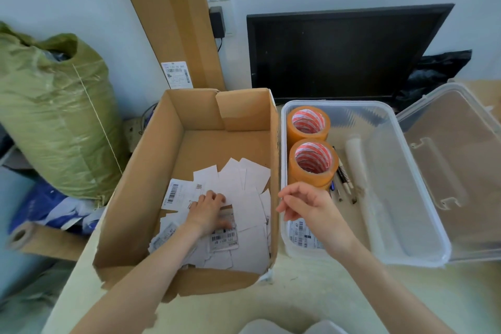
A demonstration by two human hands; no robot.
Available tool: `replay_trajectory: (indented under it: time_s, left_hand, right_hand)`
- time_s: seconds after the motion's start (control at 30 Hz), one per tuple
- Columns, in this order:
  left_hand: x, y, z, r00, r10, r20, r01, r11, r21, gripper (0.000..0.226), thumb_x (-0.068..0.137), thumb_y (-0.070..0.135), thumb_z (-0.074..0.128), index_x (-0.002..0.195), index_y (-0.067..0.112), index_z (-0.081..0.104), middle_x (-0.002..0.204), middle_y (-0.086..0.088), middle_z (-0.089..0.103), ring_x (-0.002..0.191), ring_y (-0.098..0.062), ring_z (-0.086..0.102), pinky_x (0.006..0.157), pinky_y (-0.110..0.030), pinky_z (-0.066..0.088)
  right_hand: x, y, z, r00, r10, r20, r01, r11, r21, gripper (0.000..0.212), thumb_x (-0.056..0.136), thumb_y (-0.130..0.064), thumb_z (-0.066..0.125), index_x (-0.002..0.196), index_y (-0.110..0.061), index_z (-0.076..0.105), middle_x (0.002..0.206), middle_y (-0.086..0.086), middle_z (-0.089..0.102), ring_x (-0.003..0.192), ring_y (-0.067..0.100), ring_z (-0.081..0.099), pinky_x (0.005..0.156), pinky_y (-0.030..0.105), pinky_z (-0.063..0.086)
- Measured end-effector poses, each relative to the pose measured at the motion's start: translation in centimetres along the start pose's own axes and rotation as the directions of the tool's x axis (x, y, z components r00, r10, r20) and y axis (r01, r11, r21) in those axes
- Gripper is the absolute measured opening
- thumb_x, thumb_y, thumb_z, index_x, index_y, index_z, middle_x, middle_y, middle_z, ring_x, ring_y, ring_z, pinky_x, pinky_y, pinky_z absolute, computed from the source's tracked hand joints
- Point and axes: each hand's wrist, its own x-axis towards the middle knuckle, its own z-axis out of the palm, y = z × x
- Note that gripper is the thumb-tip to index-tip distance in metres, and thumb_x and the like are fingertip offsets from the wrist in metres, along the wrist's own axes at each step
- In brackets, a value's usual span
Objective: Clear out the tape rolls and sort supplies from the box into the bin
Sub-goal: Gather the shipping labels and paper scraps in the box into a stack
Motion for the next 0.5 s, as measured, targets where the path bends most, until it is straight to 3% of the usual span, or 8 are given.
replay_trajectory:
  time_s: [0.07,0.2,0.33,0.43,0.5]
  left_hand:
    - [-0.3,-0.8,0.0,0.999,0.041,0.027,-0.043,0.996,0.078,0.064,0.076,0.047,0.072,0.126,0.020,0.042,0.126,-0.002,0.044,0.117,-0.022,0.043,0.097,-0.036,0.036]
    - [-0.8,-1.7,0.0,0.993,0.038,0.109,-0.047,0.996,0.075,0.048,0.081,0.042,0.068,0.119,0.021,0.046,0.119,0.000,0.055,0.112,-0.022,0.051,0.096,-0.037,0.035]
    - [-1.4,-1.4,-1.5,0.994,0.099,0.037,-0.101,0.994,0.046,0.008,0.089,0.027,0.057,0.093,0.024,0.050,0.096,0.001,0.054,0.100,-0.025,0.054,0.087,-0.035,0.033]
    - [-2.5,-1.2,-4.6,0.996,0.090,-0.025,-0.094,0.957,-0.273,0.011,0.093,0.020,0.055,0.082,0.022,0.057,0.088,-0.001,0.063,0.084,-0.026,0.056,0.068,-0.030,0.039]
    - [-4.0,-0.4,-7.5,0.990,0.116,-0.078,-0.138,0.881,-0.453,0.014,0.094,0.021,0.057,0.082,0.021,0.065,0.085,0.000,0.067,0.079,-0.026,0.059,0.066,-0.029,0.043]
  right_hand:
    - [-0.1,0.3,0.2,1.000,0.000,-0.004,0.000,1.000,0.008,0.019,0.094,0.003,0.049,0.092,-0.006,0.066,0.073,0.003,0.070,0.063,0.012,0.060,0.063,0.022,0.051]
    - [-0.1,0.4,0.1,1.000,0.001,-0.009,-0.001,1.000,0.001,0.019,0.095,0.002,0.049,0.093,-0.007,0.066,0.074,0.003,0.070,0.064,0.011,0.060,0.063,0.020,0.051]
    - [-0.2,0.2,0.1,1.000,-0.002,-0.004,0.001,1.000,-0.022,0.019,0.094,0.002,0.049,0.092,-0.007,0.066,0.073,0.003,0.070,0.063,0.011,0.060,0.063,0.019,0.050]
    - [-0.1,0.1,0.2,0.999,-0.030,-0.025,0.027,0.996,-0.088,0.019,0.091,0.002,0.054,0.091,-0.012,0.066,0.076,0.002,0.071,0.064,0.009,0.060,0.066,0.021,0.050]
    - [0.0,0.0,0.4,0.997,-0.058,-0.044,0.052,0.991,-0.125,0.017,0.090,-0.002,0.058,0.094,-0.017,0.065,0.082,0.002,0.071,0.071,0.012,0.062,0.072,0.025,0.052]
